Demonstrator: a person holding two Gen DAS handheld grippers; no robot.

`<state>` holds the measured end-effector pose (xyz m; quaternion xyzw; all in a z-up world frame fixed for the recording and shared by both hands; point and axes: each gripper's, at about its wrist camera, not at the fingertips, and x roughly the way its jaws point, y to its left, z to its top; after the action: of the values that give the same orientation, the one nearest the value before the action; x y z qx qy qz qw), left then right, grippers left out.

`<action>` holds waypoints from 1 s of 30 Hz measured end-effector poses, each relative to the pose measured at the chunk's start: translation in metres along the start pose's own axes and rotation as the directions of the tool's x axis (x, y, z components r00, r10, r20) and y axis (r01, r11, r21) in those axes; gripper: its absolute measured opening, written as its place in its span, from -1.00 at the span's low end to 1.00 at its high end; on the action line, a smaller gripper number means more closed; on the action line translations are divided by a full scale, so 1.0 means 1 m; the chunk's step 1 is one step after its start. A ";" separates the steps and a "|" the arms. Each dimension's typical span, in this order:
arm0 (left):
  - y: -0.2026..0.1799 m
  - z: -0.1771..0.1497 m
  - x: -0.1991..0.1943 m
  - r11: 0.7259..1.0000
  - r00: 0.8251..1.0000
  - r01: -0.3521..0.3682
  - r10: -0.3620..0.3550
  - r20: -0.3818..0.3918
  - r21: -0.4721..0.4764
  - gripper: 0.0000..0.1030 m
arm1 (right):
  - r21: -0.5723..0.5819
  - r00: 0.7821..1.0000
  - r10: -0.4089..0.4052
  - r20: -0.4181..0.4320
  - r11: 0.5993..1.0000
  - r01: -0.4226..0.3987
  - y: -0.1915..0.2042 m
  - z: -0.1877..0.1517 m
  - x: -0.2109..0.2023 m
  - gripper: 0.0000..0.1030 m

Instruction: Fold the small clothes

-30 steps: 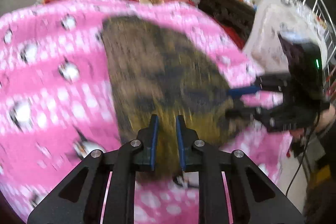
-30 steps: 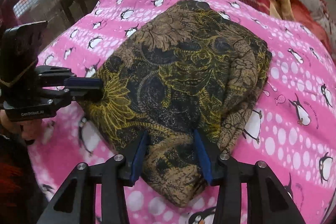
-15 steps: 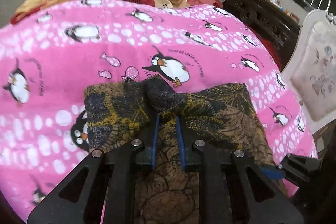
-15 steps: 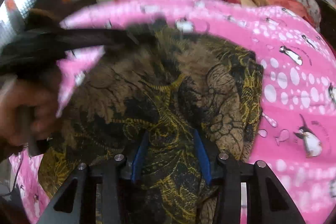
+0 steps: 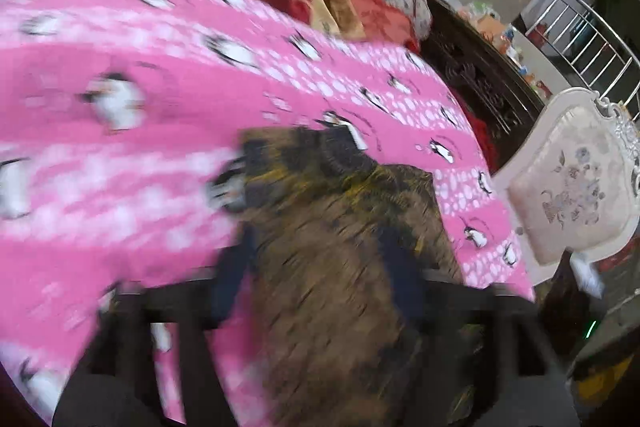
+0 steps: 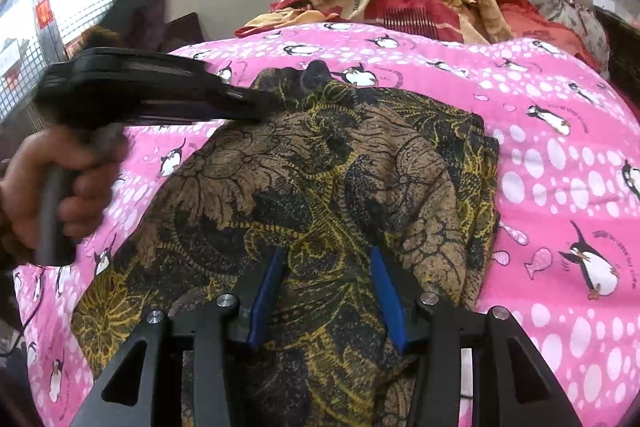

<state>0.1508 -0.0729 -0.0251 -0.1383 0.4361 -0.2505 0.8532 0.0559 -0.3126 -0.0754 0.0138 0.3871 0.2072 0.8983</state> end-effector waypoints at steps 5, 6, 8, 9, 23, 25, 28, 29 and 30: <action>0.026 -0.045 -0.005 0.998 0.997 0.047 -0.049 -0.055 -0.043 0.67 | 0.199 0.989 0.037 0.146 0.978 -0.066 -0.038 -0.017 -0.060 0.48; 0.029 -0.053 0.002 0.994 0.992 0.080 -0.086 -0.090 -0.074 0.67 | 0.241 0.987 0.051 0.150 0.967 -0.087 -0.047 -0.022 -0.064 0.53; 0.021 -0.064 0.004 0.992 0.991 0.122 -0.124 -0.052 -0.037 0.68 | 0.327 0.984 0.135 0.120 0.930 -0.168 -0.065 -0.031 -0.059 0.53; 0.018 -0.066 0.006 0.987 0.986 0.157 -0.159 -0.059 -0.027 0.68 | 0.363 0.977 0.186 0.108 0.907 -0.212 -0.070 -0.035 -0.053 0.53; 0.007 -0.067 0.020 0.972 0.973 0.231 -0.230 -0.028 0.042 0.68 | 0.397 0.923 0.367 0.115 0.835 -0.381 -0.101 -0.001 0.027 0.34; 0.005 -0.068 0.022 0.974 0.975 0.221 -0.220 -0.026 0.044 0.68 | 0.407 0.925 0.362 0.119 0.832 -0.377 -0.107 0.000 0.028 0.14; 0.005 -0.069 0.022 0.973 0.974 0.228 -0.227 -0.023 0.040 0.68 | 0.431 0.929 0.343 0.137 0.824 -0.367 -0.113 -0.007 0.025 -0.11; 0.005 -0.068 0.023 0.973 0.973 0.230 -0.229 -0.024 0.038 0.68 | 0.436 0.931 0.338 0.135 0.824 -0.362 -0.115 -0.009 0.025 -0.16; 0.006 -0.068 0.023 0.972 0.972 0.234 -0.233 -0.023 0.034 0.68 | 0.436 0.933 0.336 0.132 0.825 -0.359 -0.115 -0.009 0.024 -0.17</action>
<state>0.1083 -0.0818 -0.0826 -0.1706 0.4201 -0.3582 0.8161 0.1066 -0.4098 -0.1197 0.2979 0.3935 0.2707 0.8265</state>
